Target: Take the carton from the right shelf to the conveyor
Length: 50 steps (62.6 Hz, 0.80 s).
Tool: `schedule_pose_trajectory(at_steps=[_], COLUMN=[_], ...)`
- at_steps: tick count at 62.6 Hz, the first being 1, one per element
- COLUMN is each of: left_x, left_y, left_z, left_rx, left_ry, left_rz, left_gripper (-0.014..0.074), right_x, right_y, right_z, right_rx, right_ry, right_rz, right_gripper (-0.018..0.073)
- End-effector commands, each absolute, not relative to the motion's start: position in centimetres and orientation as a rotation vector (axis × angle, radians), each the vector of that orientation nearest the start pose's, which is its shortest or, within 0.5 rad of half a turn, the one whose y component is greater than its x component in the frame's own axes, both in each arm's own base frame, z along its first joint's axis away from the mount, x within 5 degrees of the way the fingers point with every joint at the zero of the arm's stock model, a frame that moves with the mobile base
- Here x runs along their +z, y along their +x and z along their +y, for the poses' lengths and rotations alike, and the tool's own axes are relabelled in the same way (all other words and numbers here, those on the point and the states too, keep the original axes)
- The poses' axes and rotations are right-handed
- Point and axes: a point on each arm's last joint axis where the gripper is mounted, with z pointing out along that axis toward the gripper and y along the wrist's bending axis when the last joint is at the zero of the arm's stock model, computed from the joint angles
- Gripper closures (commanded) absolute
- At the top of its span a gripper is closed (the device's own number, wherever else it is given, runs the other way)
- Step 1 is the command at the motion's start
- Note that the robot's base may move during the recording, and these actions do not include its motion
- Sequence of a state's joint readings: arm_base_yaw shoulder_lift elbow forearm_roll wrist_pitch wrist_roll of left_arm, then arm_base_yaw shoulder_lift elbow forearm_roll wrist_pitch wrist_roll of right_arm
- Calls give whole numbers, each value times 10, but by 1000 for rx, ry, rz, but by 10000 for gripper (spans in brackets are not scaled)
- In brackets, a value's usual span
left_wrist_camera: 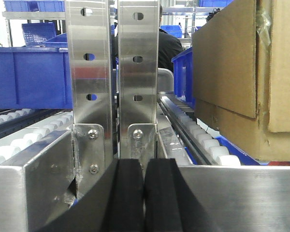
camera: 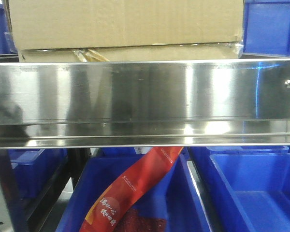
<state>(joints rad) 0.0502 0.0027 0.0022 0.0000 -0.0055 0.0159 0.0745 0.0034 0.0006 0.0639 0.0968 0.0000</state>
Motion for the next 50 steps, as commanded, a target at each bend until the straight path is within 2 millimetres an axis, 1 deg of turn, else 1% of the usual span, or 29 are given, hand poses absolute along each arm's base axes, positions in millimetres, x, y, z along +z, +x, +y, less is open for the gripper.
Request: schedule_pose_trajectory(at_steps=[1, 26, 46, 50], left_x=[216, 216, 216, 218], left_y=[56, 56, 56, 56], left_z=[3, 3, 3, 3], left_rx=[57, 57, 57, 58], left_ry=[-22, -22, -22, -22], left_rz=[1457, 1457, 1455, 1431], left_gripper=[599, 599, 599, 599], right_x=[206, 206, 210, 212], right_y=[56, 56, 56, 56], right_z=[5, 5, 4, 4], right_rx=[99, 99, 99, 99], right_ry=[-27, -27, -24, -23], right_rz=[1560, 1560, 1514, 1496], right_gripper=[628, 628, 628, 628])
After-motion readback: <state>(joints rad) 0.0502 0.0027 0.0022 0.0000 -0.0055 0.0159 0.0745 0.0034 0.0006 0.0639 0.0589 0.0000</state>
